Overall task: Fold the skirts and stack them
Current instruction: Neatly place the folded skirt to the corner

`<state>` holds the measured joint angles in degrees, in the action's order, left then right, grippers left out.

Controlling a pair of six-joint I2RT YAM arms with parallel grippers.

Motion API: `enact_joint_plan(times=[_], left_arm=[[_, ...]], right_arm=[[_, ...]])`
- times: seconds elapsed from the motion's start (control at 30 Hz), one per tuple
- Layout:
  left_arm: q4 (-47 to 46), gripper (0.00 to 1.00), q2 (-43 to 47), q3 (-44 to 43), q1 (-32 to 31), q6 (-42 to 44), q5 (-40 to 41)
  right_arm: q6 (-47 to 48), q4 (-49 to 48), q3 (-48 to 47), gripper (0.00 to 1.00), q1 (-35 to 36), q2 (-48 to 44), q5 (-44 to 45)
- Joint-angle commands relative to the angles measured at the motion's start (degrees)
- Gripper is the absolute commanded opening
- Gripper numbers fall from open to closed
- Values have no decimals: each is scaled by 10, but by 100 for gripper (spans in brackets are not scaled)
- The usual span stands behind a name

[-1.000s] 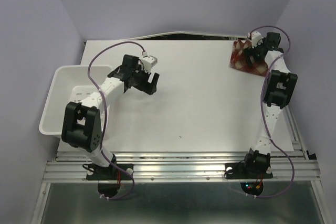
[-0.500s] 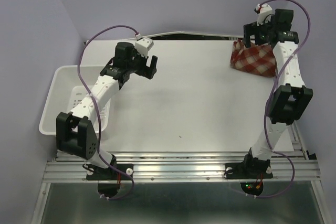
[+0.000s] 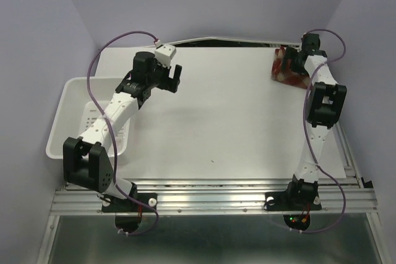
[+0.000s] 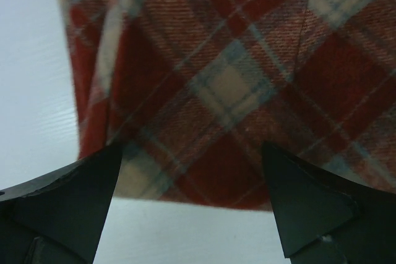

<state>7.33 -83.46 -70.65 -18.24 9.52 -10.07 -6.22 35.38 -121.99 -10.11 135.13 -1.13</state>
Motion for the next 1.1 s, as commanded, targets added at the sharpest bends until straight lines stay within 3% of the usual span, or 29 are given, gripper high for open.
enact_joint_plan(times=[0.0,0.17,0.37,0.6,0.8,0.93,1.07], left_arm=[[-12,99,18,10,3,4,29],[1,98,-6,-4,4,6,41],[8,98,-12,-8,7,11,41],[8,98,8,4,8,17,29],[2,98,14,11,8,17,22],[6,98,4,5,8,14,15],[8,98,0,0,8,9,9]], right_arm=[[-34,-47,-63,100,-4,32,109],[17,-62,-84,98,-4,108,128],[109,5,-74,98,2,124,-11],[181,56,82,97,7,29,-115],[205,33,193,97,13,-29,-123],[189,37,152,97,13,5,-106],[172,45,54,98,13,57,-100]])
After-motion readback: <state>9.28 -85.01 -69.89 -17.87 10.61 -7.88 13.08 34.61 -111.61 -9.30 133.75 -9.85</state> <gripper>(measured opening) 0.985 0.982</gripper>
